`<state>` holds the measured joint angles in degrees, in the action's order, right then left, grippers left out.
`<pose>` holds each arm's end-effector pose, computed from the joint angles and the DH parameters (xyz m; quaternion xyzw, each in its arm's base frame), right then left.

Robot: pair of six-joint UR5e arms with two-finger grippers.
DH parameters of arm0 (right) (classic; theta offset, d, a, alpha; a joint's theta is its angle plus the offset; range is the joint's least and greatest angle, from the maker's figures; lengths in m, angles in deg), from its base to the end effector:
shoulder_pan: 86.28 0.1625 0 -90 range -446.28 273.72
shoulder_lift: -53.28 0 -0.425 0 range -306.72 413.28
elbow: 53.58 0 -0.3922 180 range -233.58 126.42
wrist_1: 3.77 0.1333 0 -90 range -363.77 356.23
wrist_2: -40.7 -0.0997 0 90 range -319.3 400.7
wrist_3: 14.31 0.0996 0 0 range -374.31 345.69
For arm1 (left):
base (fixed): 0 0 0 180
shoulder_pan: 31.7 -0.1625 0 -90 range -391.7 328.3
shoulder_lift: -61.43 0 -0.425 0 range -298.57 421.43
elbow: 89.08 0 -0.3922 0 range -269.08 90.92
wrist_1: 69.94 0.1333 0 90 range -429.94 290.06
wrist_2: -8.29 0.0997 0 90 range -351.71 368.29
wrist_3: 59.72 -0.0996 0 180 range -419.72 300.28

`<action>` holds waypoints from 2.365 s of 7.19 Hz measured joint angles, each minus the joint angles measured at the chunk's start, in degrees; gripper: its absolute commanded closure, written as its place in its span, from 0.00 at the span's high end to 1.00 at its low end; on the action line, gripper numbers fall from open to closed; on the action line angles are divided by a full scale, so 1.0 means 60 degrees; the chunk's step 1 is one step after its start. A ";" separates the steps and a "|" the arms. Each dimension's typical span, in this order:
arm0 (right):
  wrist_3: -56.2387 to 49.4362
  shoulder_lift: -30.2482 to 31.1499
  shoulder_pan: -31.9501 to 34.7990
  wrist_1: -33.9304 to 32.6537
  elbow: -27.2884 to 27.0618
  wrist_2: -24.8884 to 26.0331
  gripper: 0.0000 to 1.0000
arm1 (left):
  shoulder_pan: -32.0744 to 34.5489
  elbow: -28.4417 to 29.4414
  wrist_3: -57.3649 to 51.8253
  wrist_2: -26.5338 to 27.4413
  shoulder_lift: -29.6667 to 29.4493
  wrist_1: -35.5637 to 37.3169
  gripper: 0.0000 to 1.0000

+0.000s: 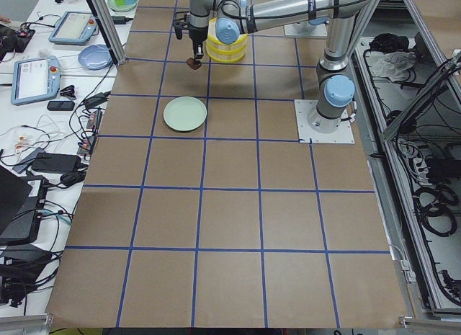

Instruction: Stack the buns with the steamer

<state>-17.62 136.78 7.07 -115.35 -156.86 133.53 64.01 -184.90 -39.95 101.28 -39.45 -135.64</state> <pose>0.1585 -0.5116 0.3557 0.0577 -0.9979 0.0157 0.0247 -0.1840 -0.5523 0.3818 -0.1238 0.9898 -0.0704 0.0108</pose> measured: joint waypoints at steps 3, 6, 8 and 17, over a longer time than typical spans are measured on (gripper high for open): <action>0.0073 0.1007 -0.0003 0.2113 0.1819 -0.0105 1.00 | 0.2105 0.0134 0.2704 -0.0324 -0.0053 0.0209 0.01; 0.0196 0.0977 -0.0008 0.3293 0.3238 -0.0189 1.00 | 0.3706 0.0173 0.4912 -0.0374 -0.0476 0.0701 0.43; 0.0446 0.0937 -0.0010 0.3332 0.3286 -0.0235 1.00 | 0.4383 0.0161 0.5707 -0.0401 -0.0906 0.1154 1.00; 0.0792 0.0948 -0.0014 0.3296 0.3225 -0.0150 1.00 | 0.1498 0.0177 -0.0033 -0.0986 0.0101 0.0590 1.00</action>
<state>-12.87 142.47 6.99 -95.58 -137.51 132.64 73.00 -183.84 -40.15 95.37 -38.84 -132.09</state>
